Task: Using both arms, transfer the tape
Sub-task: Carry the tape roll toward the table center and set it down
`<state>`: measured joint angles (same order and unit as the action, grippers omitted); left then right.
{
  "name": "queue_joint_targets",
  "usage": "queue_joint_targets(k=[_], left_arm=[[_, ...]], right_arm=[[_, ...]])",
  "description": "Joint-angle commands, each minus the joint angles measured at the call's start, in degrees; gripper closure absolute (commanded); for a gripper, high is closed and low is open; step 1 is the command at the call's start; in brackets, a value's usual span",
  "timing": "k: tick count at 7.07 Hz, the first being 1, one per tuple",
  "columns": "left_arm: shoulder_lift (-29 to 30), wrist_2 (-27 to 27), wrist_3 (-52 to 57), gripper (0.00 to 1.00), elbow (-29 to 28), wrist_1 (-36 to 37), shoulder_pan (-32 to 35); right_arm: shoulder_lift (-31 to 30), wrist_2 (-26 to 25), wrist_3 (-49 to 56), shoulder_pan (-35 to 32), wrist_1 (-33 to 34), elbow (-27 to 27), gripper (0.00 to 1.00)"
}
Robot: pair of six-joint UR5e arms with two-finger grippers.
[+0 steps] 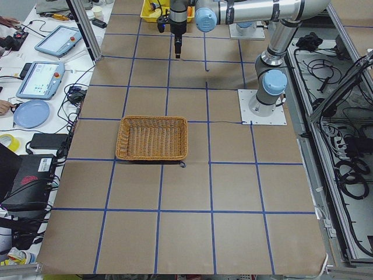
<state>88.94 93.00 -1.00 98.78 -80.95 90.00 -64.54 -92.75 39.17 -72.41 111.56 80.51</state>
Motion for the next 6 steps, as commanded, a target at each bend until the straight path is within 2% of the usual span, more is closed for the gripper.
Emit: queue_joint_targets(k=[1,4,6], left_arm=[[-0.17,0.07,0.21,0.0,0.01,0.0,0.0],[0.0,0.07,-0.23,0.0,-0.25,0.09,-0.18],[-0.08,0.6,0.38,0.0,0.09,-0.17,-1.05]], right_arm=[[1.25,-0.14,-16.69,-11.21,-1.08,-3.25,1.0],[6.95,0.9,-46.1,-25.98,1.19,-4.3,1.0],[11.96,2.66,-55.67,-31.46,1.82,-5.45,1.0]])
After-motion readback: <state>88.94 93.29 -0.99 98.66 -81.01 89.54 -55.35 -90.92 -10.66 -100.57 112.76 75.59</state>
